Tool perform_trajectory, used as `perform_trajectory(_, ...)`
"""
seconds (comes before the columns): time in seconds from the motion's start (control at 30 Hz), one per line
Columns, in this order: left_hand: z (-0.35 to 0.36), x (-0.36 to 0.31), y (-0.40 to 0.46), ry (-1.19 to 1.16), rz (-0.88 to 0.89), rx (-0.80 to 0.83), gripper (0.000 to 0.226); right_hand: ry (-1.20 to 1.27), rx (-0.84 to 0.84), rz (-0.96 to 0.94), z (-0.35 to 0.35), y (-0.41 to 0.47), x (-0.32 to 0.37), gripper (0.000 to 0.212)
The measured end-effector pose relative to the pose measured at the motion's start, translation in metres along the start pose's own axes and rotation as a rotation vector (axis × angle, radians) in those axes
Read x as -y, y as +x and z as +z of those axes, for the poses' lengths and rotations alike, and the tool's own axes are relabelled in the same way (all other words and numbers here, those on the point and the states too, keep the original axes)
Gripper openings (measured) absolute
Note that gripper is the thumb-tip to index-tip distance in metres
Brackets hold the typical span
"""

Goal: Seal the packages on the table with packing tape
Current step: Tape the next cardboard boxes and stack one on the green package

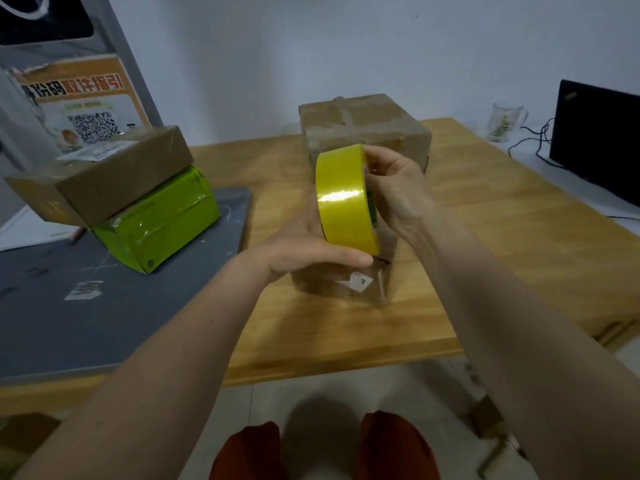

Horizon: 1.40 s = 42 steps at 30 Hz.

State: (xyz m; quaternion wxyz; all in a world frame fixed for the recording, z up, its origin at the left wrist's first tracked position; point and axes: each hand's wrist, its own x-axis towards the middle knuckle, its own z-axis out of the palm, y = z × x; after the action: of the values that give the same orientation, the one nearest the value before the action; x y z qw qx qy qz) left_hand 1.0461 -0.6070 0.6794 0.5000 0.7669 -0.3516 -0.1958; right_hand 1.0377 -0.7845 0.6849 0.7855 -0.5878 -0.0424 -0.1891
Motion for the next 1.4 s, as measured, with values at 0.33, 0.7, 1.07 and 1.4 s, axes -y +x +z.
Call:
perform_trajectory(0.33,0.004,0.013,0.009,-0.189,0.011,0.023,0.116,-0.445,0.082,0.283,-0.011,-0.025,0.002,0.069)
perform_trajectory(0.7,0.022,-0.007,0.03,-0.28,0.078,0.108,0.11,-0.098,-0.078,0.242,-0.037,-0.043,0.01,0.055)
perform_trajectory(1.07,0.027,-0.005,0.028,-0.43,0.063,0.08,0.119,-1.56,-0.232,0.535,-0.107,-0.101,-0.027,0.03)
perform_trajectory(1.4,0.027,-0.001,0.032,-0.534,0.086,0.011,0.097,-1.114,-0.116,0.438,-0.086,-0.146,0.006,0.037)
